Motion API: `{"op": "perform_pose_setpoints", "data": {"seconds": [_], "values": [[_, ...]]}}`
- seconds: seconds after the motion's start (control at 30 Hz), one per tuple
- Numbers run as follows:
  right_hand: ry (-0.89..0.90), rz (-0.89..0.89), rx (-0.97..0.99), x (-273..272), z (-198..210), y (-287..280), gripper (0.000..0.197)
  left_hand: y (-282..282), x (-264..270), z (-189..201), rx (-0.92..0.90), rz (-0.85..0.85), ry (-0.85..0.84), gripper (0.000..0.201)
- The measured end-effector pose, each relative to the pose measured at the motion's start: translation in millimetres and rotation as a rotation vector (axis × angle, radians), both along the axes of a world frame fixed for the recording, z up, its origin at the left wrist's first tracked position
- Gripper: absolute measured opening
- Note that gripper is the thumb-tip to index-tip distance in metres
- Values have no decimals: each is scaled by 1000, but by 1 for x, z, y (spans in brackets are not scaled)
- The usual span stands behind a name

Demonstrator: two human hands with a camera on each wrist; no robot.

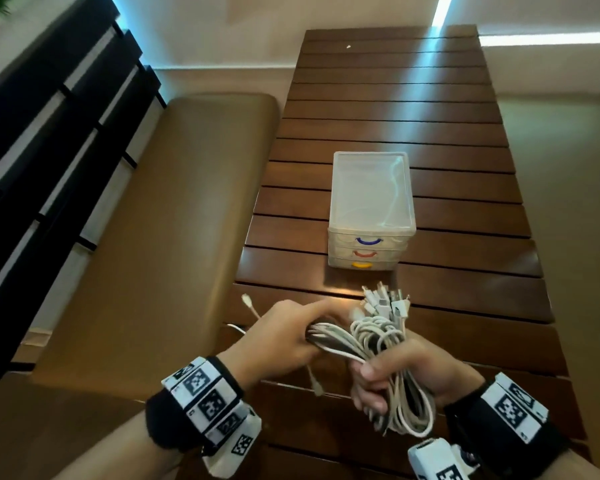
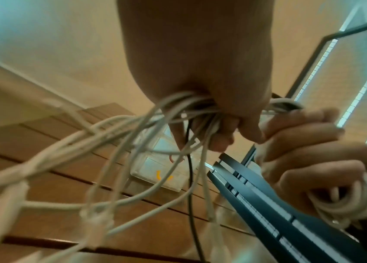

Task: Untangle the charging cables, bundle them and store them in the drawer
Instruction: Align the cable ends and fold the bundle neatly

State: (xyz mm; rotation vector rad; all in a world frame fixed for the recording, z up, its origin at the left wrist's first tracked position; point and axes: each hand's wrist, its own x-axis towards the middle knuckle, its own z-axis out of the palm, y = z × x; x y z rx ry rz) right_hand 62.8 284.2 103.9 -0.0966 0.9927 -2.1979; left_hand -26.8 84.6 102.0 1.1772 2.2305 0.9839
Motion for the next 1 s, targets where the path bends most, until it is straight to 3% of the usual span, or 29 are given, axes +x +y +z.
{"op": "perform_pose_setpoints", "data": {"seconds": [0.07,0.17,0.4,0.57,0.67,0.77,0.8,0.87,0.93,1.0], "values": [[55,-20,36,-3,5,10,11,-4,-12,-5,-7,-5,-4,8],[101,-45,120,-7,5,20,10,-11,-34,-7,-104,53,24,16],[33,-80,312,-14,-9,30,22,-36,-64,-14,-713,-34,-134,42],[-51,-98,361,-16,-17,30,19,-86,-79,-23,-821,77,-231,45],[-97,-75,374,-18,-23,17,19,-95,-84,-21,-890,103,-201,37],[-162,-48,426,-17,-28,9,21,-94,-83,-26,-988,83,-273,35],[-190,-41,435,-16,-30,10,23,-90,-80,-27,-1017,55,-286,41],[-235,-23,447,-15,-32,13,23,-81,-74,-28,-1008,-8,-266,86],[-257,-5,456,-14,-33,16,22,-64,-66,-20,-858,-23,-155,120],[-264,13,466,-13,-34,18,20,-41,-57,-8,-611,-51,-47,127]]}}
